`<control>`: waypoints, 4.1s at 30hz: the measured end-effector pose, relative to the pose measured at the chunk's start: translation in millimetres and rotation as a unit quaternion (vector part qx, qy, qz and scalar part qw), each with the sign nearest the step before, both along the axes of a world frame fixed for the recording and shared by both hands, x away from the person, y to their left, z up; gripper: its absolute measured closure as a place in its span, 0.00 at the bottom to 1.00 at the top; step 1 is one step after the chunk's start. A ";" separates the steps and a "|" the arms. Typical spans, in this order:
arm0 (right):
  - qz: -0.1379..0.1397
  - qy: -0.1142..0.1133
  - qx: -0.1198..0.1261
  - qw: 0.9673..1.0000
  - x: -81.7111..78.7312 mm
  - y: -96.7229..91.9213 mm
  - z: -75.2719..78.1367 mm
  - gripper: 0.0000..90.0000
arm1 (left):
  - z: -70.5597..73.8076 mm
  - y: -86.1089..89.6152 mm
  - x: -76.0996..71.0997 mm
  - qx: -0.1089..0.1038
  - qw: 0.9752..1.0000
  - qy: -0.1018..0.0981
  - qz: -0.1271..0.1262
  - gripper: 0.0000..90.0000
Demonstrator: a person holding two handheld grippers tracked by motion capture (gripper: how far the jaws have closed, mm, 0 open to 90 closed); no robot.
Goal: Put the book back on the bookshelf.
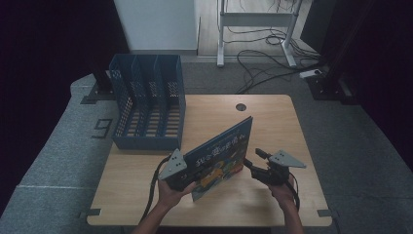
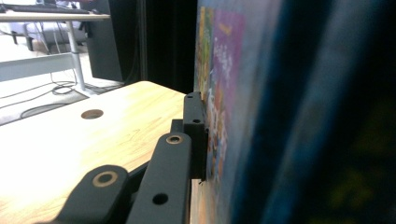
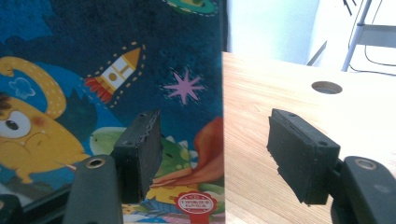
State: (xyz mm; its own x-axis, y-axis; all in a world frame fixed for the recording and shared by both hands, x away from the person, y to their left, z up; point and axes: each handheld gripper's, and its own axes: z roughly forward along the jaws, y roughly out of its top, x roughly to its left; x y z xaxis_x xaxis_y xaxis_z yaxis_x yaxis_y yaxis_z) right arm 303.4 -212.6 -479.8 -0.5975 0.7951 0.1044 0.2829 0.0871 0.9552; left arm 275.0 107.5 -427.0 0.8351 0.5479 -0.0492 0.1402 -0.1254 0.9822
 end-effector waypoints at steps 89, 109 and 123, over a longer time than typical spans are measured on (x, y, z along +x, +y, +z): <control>-0.046 0.112 -0.060 0.991 20.4 -0.9 -53.0 0.40 | 63.2 61.8 -9.6 -0.066 0.996 -0.003 0.066 0.91; -0.079 0.156 -0.140 0.975 31.0 5.2 -74.1 0.38 | 80.8 61.8 -5.4 -0.058 0.994 0.000 0.097 0.91; -0.096 0.157 -0.148 0.972 31.4 7.0 -74.2 0.35 | 92.3 71.6 -6.1 -0.074 0.991 -0.005 0.114 0.91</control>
State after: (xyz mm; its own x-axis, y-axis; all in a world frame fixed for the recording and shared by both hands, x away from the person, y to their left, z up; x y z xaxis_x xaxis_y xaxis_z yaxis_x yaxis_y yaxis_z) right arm 334.8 -205.7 -554.0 -0.4117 0.9113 0.0073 0.5943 0.2624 0.7602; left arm 268.9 179.1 -334.8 0.6910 0.7099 -0.1362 0.1385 0.0549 0.9888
